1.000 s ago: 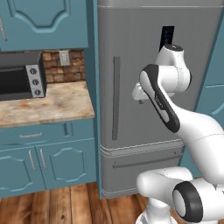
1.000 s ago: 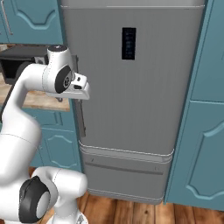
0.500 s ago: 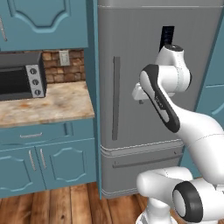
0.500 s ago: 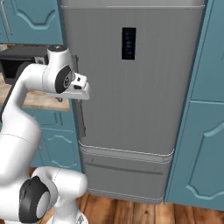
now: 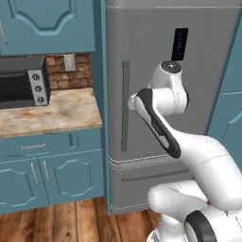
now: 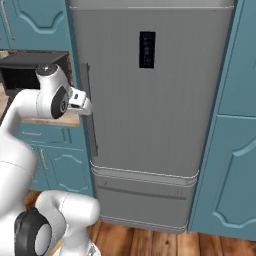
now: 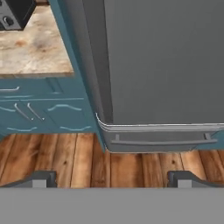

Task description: Retrieve the sausage and cheese from the fridge and place them on the cutting board on the counter.

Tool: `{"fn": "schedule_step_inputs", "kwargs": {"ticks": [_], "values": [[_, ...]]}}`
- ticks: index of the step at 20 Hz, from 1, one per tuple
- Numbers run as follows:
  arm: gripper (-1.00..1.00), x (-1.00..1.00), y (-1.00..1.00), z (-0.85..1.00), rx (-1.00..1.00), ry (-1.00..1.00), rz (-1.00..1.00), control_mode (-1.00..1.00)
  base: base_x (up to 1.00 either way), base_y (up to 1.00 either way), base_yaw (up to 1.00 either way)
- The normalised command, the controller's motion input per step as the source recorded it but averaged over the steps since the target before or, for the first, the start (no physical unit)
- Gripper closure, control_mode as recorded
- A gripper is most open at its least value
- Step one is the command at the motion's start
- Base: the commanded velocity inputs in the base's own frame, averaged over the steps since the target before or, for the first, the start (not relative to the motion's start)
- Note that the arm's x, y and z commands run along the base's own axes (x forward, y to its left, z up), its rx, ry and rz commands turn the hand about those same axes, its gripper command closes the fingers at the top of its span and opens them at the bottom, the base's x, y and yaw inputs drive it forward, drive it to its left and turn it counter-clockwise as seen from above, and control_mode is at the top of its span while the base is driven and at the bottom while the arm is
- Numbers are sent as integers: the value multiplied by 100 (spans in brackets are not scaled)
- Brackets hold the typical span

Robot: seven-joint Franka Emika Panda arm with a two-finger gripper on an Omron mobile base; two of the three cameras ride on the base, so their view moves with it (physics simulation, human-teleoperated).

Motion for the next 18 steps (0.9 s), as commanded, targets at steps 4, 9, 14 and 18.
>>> {"fn": "schedule_step_inputs", "kwargs": {"ticks": [4,9,14,18], "values": [[-100,59,22,-26,-2,-2,-8,-100,0,0,0],[-100,56,12,-17,0,-2,-9,-100,0,0,0],[-100,50,12,-5,0,-7,-2,-100,0,0,0],[-100,50,4,0,0,-2,0,-100,0,0,0]]}}
